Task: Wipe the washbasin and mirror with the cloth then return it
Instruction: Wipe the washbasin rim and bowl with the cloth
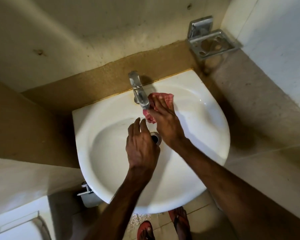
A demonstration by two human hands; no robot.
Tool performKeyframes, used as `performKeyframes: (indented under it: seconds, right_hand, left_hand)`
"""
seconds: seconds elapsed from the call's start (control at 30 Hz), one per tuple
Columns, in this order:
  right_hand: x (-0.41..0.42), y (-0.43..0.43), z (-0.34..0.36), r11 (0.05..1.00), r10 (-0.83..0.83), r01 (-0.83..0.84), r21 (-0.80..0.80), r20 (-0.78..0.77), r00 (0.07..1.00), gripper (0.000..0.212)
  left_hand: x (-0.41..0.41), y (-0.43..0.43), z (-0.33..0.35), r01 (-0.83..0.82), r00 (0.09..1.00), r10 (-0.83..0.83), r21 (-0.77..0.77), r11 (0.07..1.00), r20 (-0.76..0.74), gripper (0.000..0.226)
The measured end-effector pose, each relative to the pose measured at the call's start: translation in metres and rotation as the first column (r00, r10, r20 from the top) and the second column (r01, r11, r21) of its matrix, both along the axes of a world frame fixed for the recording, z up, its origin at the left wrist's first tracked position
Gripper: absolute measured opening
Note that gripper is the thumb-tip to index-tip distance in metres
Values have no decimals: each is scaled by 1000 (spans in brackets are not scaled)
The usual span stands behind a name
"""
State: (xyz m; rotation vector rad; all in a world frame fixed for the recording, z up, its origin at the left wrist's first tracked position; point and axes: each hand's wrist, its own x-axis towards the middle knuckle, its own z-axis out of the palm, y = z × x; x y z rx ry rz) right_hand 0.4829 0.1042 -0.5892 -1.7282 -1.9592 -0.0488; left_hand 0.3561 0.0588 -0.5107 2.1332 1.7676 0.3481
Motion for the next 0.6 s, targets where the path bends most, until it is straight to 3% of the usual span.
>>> performKeyframes:
  seconds: [0.1,0.13,0.2,0.27,0.33,0.43,0.5,0.6]
  right_hand:
    - [49,1,2,994,92,-97,51,97,991,47]
    - [71,2,7,997,16,-23,80,85,996,42]
    - [105,-1,14,979,-201,197,51,100,974,52]
    - [111,-10,12,946,-323,305,113,208,923,62]
    - [84,-24,10,937,-348,332,104,242,906,59]
    - [51,-48,3,885,-378,427,-185,250,892,33]
    - [30,-64,-6,849,-263,297,-438,138,955,23]
    - [2,-72,-3,749,-212,296,-593,209,955,5]
  left_hand:
    - [-15,-3,-1,17,999,-17,6,1000,-50,67]
    - [-21,-4,-1,19,998,-19,9,1000,-58,63]
    - [-33,-7,1,15,998,-14,16,1000,-60,56]
    - [-44,-13,6,18,998,-17,6,1000,-60,54]
    - [-52,-21,12,35,997,-36,-24,999,-66,53]
    - [-64,-37,24,58,997,-61,-64,996,-47,44]
    - [-81,-52,35,95,994,-100,-95,991,-47,39]
    - [-107,-75,47,146,987,-150,-66,987,-52,38]
